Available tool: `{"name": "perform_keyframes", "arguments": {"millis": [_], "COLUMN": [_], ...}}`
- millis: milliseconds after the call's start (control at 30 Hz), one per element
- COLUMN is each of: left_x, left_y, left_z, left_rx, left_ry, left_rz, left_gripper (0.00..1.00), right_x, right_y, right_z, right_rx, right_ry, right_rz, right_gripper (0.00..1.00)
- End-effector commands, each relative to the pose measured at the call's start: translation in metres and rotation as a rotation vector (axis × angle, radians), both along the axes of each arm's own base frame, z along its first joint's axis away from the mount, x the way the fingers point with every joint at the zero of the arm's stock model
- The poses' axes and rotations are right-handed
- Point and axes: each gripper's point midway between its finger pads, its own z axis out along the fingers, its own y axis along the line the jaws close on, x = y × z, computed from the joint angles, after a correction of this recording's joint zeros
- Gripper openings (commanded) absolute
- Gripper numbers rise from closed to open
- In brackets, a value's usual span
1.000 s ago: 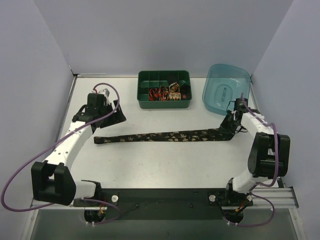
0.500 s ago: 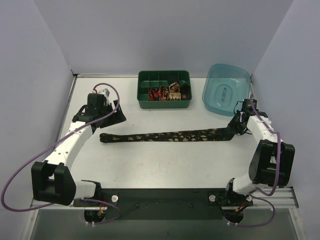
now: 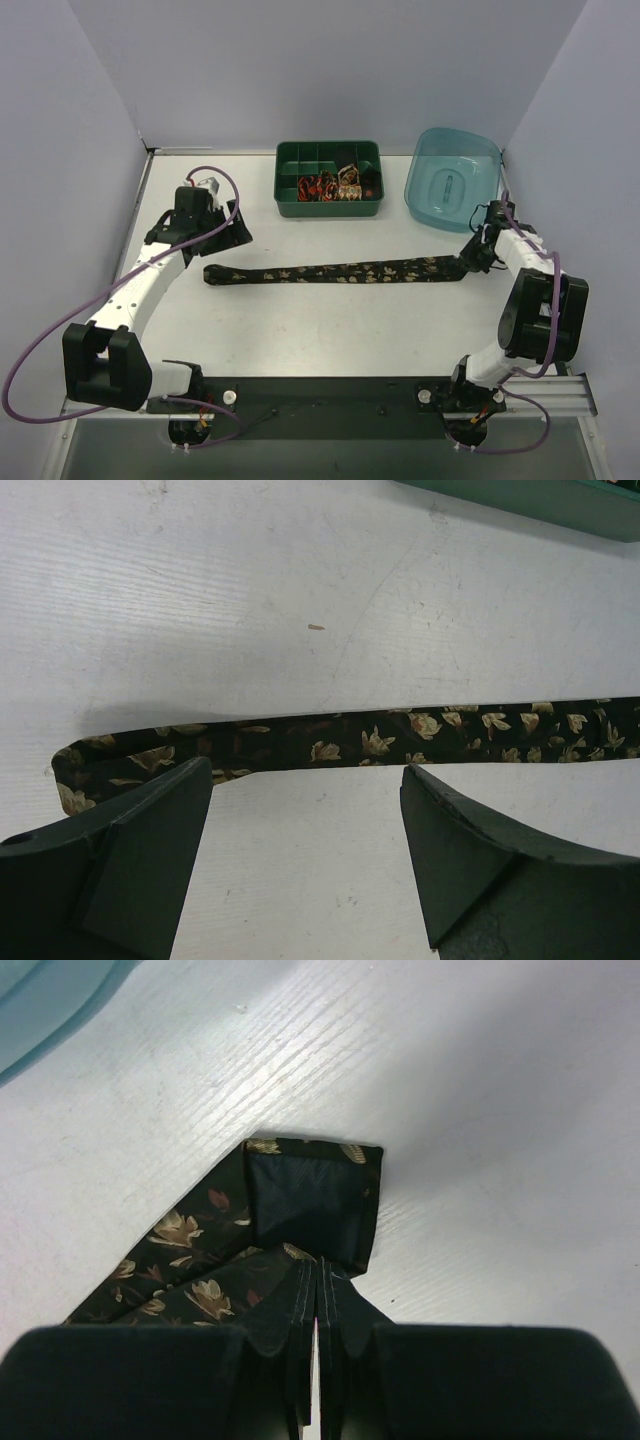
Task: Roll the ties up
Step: Flatten out the tie at the center of the board.
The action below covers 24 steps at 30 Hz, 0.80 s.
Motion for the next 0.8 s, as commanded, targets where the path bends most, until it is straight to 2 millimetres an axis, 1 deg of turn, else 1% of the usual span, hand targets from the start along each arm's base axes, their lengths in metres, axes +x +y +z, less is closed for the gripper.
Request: {"name": "perform_keyframes", "arguments": {"millis": [0,167,200,233,267,300,333,367,400,433,467,533,567,633,667,700,733,767], "left_x": [0.006,0.006,0.005,0.005,0.004,0.004,0.004,0.004,0.004,0.004,0.005,0.005,0.005,0.004,0.004,0.003,0.004,0.002], "left_y": [-0.003,-0.004,-0.004,-0.004,-0.004,-0.003,-0.003,-0.003,-0.002,-0.003,-0.003,-0.003,-0.003,-0.002,-0.002,-0.001,-0.001,0.0], "left_z": [0.014,0.014,0.013,0.012,0.011,0.011,0.011,0.01,0.009,0.01,0.008,0.008,0.009,0.006,0.005,0.005,0.005,0.0], "left_rx": [-0.01,-0.011,-0.01,-0.01,-0.009,-0.006,-0.004,-0.004,-0.003,-0.004,-0.004,-0.005,-0.007,-0.007,-0.01,-0.014,-0.018,-0.018], "left_ry": [-0.065,-0.067,-0.064,-0.063,-0.061,-0.061,-0.061,-0.061,-0.057,-0.061,-0.058,-0.061,-0.066,-0.067,-0.069,-0.072,-0.08,-0.072], "left_rz": [-0.013,-0.018,-0.018,-0.018,-0.019,-0.019,-0.017,-0.017,-0.017,-0.017,-0.017,-0.016,-0.014,-0.008,-0.006,0.005,0.012,0.018], "left_gripper": [0.86,0.86,0.86,0.86,0.86,0.86,0.86,0.86,0.86,0.86,0.86,0.86,0.86,0.86,0.85,0.84,0.83,0.81], "right_x": [0.005,0.008,0.011,0.01,0.011,0.013,0.013,0.012,0.014,0.013,0.014,0.017,0.02,0.023,0.026,0.028,0.03,0.031], "right_y": [-0.011,-0.012,-0.012,-0.012,-0.014,-0.013,-0.013,-0.012,-0.013,-0.013,-0.01,-0.004,0.005,0.018,0.02,0.035,0.039,0.042], "right_z": [0.005,0.007,0.011,0.013,0.016,0.024,0.027,0.03,0.04,0.042,0.051,0.059,0.065,0.071,0.076,0.077,0.08,0.08], "right_rx": [-0.03,-0.036,-0.04,-0.042,-0.049,-0.055,-0.059,-0.069,-0.085,-0.095,-0.102,-0.111,-0.117,-0.123,-0.154,-0.155,-0.165,-0.156], "right_ry": [-0.002,-0.02,-0.042,-0.05,-0.061,-0.092,-0.103,-0.115,-0.15,-0.158,-0.185,-0.208,-0.227,-0.239,-0.245,-0.251,-0.256,-0.258], "right_rz": [-0.042,-0.045,-0.047,-0.047,-0.051,-0.048,-0.047,-0.046,-0.045,-0.047,-0.036,-0.009,0.024,0.071,0.092,0.141,0.155,0.164], "right_gripper": [0.0,0.0,0.02,0.19,0.27,0.34,0.46,0.5,0.54,0.59,0.6,0.62,0.63,0.63,0.63,0.63,0.63,0.63]}}
